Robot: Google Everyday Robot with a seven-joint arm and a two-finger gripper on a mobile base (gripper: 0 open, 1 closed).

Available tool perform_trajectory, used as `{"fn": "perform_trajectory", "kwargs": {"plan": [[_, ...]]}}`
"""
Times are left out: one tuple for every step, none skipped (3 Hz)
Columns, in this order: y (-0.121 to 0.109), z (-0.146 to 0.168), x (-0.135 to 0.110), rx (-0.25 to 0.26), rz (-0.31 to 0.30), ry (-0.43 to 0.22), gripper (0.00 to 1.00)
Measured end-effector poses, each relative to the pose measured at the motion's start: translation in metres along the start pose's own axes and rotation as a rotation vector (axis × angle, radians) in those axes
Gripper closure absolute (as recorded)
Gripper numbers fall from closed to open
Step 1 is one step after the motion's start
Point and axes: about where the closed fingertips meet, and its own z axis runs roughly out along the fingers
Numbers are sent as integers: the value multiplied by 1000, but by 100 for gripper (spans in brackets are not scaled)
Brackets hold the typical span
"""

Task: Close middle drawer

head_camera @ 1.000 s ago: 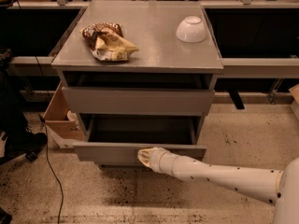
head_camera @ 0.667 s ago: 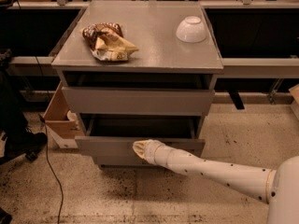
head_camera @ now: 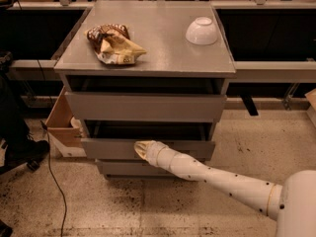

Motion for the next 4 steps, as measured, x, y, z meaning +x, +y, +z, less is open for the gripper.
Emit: {"fn": "perform_trajectory", "kwargs": {"plan": [[-13,13,-5,44,3,-21,100],[-23,23,-11,75,2,-35,100],[-20,21,-15,55,-6,-47,100],[7,-1,-23,-64,-31,-74,100]]}}
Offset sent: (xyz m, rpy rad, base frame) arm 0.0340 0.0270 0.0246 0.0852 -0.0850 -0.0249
